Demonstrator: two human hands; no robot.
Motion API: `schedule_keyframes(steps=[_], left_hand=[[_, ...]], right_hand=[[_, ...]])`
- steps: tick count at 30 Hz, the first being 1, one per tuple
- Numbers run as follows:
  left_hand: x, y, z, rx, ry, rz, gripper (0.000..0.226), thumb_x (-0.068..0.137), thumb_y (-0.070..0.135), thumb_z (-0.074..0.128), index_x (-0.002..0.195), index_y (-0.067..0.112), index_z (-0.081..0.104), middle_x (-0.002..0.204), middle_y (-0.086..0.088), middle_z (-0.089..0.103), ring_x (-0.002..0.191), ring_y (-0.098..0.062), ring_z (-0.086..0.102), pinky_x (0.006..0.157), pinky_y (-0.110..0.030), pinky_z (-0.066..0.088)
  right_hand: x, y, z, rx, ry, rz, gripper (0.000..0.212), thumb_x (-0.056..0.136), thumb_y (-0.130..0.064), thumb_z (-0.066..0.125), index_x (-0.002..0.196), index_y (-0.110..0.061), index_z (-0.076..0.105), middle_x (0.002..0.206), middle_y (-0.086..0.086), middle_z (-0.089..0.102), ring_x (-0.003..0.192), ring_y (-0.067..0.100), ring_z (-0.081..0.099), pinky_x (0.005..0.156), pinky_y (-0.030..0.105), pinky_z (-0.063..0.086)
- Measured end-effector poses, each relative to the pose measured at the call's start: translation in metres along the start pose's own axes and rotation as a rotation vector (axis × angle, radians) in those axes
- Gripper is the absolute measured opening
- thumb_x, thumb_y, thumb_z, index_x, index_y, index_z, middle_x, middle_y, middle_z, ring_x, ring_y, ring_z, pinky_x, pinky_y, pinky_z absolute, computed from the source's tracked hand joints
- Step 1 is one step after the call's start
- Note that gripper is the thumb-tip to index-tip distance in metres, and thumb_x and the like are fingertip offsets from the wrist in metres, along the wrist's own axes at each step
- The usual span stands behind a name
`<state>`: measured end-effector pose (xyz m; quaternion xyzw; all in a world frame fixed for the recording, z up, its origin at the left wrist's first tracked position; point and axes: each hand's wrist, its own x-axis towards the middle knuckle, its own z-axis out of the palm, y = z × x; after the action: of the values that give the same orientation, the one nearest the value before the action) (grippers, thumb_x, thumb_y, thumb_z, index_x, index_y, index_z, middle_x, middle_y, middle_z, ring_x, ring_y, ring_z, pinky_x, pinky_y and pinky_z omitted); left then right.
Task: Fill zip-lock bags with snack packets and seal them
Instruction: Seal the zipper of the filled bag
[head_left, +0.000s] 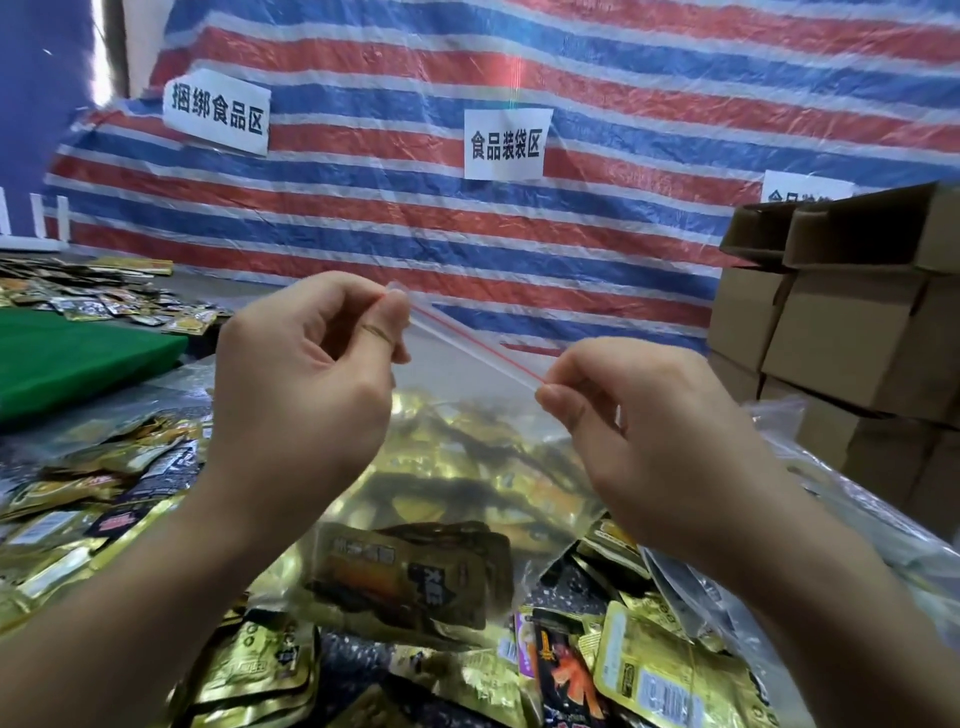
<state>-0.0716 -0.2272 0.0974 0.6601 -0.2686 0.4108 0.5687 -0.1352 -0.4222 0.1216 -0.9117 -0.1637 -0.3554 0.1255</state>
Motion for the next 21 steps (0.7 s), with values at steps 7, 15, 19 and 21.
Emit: schedule_keyframes(steps=[7, 15, 19, 21], left_hand=[[0.005, -0.001, 0.001, -0.047, -0.033, -0.065, 0.020, 0.095, 0.022, 0.060, 0.079, 0.018, 0.069, 0.065, 0.005, 0.064, 0.060, -0.016, 0.061, 0.055, -0.041, 0.050], [0.030, -0.015, -0.004, -0.097, -0.096, -0.089, 0.024, 0.097, 0.024, 0.061, 0.074, 0.018, 0.067, 0.066, -0.001, 0.065, 0.053, -0.022, 0.057, 0.050, -0.041, 0.046], [0.038, -0.026, -0.004, -0.199, -0.249, -0.168, 0.023, 0.097, 0.024, 0.059, 0.077, 0.018, 0.067, 0.069, -0.001, 0.066, 0.056, -0.020, 0.059, 0.053, -0.038, 0.049], [0.040, -0.033, -0.003, -0.246, -0.312, -0.168, 0.020, 0.097, 0.023, 0.059, 0.079, 0.019, 0.068, 0.069, 0.002, 0.067, 0.055, -0.010, 0.058, 0.052, -0.027, 0.049]], right_hand=[[0.006, 0.011, -0.008, 0.026, -0.060, -0.118, 0.025, 0.092, -0.043, 0.048, 0.077, -0.026, 0.057, 0.058, -0.020, 0.047, 0.054, 0.006, 0.049, 0.049, 0.019, 0.035], [0.028, 0.012, -0.010, 0.016, -0.085, -0.149, 0.030, 0.095, -0.047, 0.047, 0.070, -0.031, 0.046, 0.048, -0.015, 0.038, 0.049, 0.010, 0.047, 0.041, 0.020, 0.033], [0.031, 0.014, -0.004, -0.125, -0.200, 0.014, 0.049, 0.095, -0.065, 0.027, 0.063, -0.033, 0.043, 0.049, -0.009, 0.044, 0.059, 0.011, 0.054, 0.045, 0.026, 0.032], [0.036, 0.011, 0.003, -0.066, -0.283, 0.116, 0.057, 0.088, -0.077, 0.024, 0.068, -0.031, 0.052, 0.059, -0.006, 0.054, 0.058, 0.012, 0.054, 0.049, 0.029, 0.041]])
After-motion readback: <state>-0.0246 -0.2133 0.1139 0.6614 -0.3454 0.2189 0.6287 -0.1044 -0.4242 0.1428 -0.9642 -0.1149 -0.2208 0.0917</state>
